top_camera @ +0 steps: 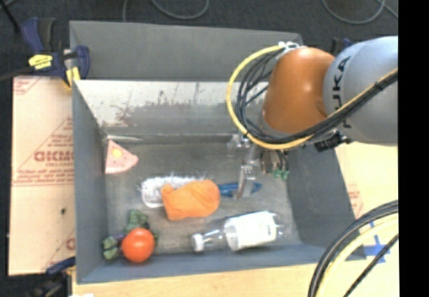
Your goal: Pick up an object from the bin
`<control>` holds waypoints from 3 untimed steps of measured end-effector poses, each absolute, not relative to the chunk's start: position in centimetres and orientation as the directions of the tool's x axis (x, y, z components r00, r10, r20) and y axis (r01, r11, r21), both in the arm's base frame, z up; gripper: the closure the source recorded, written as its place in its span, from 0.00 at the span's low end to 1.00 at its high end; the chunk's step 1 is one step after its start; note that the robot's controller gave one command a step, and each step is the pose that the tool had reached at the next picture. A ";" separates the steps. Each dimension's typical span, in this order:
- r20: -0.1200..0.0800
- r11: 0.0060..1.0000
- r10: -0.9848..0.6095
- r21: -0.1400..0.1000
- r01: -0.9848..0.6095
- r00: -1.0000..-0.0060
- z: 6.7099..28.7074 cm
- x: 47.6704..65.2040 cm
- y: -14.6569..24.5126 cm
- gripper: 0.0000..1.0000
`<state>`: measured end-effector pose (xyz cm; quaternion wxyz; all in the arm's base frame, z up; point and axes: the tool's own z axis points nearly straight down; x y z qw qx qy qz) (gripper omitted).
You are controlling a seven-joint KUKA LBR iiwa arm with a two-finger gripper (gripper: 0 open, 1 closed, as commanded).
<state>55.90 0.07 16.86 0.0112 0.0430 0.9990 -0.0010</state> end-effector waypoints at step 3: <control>-0.026 1.000 0.030 -0.002 0.030 -0.999 7.0 53.6 3.5 1.00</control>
Offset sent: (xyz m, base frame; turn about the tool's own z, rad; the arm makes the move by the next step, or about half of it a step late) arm -0.0239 0.0347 -0.0986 -0.0529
